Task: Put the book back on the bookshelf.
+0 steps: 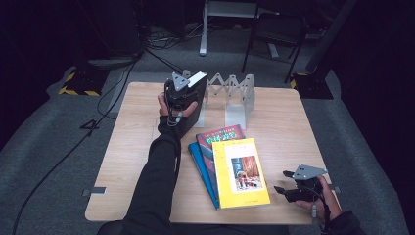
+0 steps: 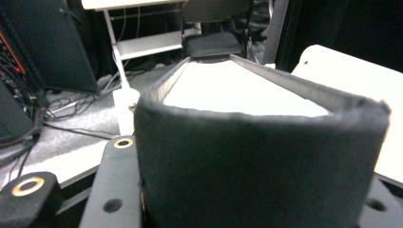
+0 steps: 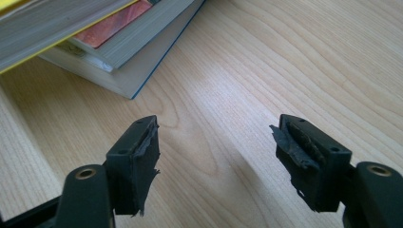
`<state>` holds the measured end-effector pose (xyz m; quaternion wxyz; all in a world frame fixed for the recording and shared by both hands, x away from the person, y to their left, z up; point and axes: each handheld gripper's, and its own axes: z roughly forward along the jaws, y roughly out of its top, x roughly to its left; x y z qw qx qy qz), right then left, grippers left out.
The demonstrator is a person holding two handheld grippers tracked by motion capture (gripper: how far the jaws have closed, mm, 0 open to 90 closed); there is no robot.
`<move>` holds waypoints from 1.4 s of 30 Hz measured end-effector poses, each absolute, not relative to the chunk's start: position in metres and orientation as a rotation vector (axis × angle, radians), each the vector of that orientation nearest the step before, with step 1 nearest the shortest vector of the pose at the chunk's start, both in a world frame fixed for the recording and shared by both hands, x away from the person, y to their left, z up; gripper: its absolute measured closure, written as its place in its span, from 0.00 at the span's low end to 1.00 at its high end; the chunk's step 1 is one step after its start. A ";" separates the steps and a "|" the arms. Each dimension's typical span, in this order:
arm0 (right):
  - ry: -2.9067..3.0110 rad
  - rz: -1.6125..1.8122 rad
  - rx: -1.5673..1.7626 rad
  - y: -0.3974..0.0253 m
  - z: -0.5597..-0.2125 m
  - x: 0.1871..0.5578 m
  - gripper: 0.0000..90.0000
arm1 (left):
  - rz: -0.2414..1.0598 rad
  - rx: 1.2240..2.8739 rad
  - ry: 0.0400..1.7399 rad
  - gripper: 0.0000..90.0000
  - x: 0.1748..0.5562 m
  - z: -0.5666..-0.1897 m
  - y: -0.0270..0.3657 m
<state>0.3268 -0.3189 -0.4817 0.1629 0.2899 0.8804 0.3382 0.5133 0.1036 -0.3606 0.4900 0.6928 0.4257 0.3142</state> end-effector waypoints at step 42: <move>2.554 0.954 0.780 -0.316 -0.484 0.326 0.35 | 0.839 1.674 1.141 0.58 0.543 -0.362 0.095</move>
